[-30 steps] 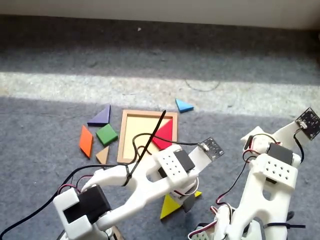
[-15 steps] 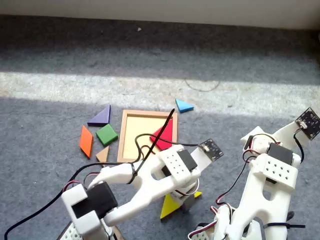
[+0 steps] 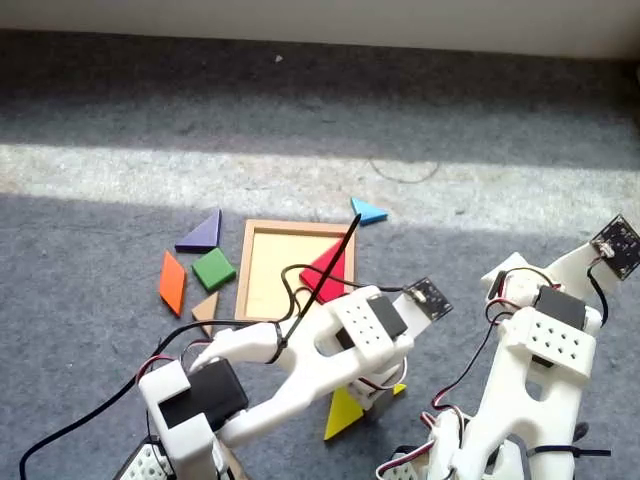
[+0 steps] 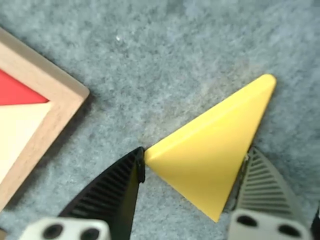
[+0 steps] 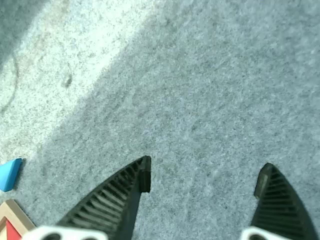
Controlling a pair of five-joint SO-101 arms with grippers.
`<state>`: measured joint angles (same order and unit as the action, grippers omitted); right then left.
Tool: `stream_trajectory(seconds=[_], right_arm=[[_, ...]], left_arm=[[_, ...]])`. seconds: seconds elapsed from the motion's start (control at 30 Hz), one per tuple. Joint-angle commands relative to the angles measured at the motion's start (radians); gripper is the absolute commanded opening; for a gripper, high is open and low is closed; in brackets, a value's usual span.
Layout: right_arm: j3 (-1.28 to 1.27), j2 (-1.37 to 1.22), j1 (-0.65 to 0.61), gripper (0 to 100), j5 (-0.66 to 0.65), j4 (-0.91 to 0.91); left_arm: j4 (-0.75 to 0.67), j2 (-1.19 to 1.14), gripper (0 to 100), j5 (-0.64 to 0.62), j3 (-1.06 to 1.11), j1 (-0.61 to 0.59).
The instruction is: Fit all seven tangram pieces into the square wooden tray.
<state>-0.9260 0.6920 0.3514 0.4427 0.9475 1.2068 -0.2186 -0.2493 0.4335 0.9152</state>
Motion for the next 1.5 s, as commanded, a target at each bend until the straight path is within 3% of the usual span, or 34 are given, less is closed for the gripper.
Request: stream_trajectory(seconds=[0.0,0.47,0.7,0.9,1.13,1.47], right_arm=[[0.010,0.025,0.012,32.2,0.002,-0.016],[0.012,0.025,0.012,32.2,0.000,-0.016],[0.012,0.025,0.008,32.2,0.000,-0.016],[0.012,0.025,0.008,32.2,0.000,-0.016],[0.012,0.025,0.008,32.2,0.000,-0.016],[0.012,0.025,0.007,32.2,0.000,-0.016]], left_arm=[[-0.002,0.016,22,-0.011,-0.028,0.013],[-0.003,0.226,19,0.046,0.068,-0.004],[-0.003,0.298,19,0.049,0.085,-0.128],[0.002,0.300,20,0.101,0.087,-0.085],[-0.003,0.298,35,0.043,0.102,-0.068],[-0.044,0.208,36,0.044,0.091,-0.045]])
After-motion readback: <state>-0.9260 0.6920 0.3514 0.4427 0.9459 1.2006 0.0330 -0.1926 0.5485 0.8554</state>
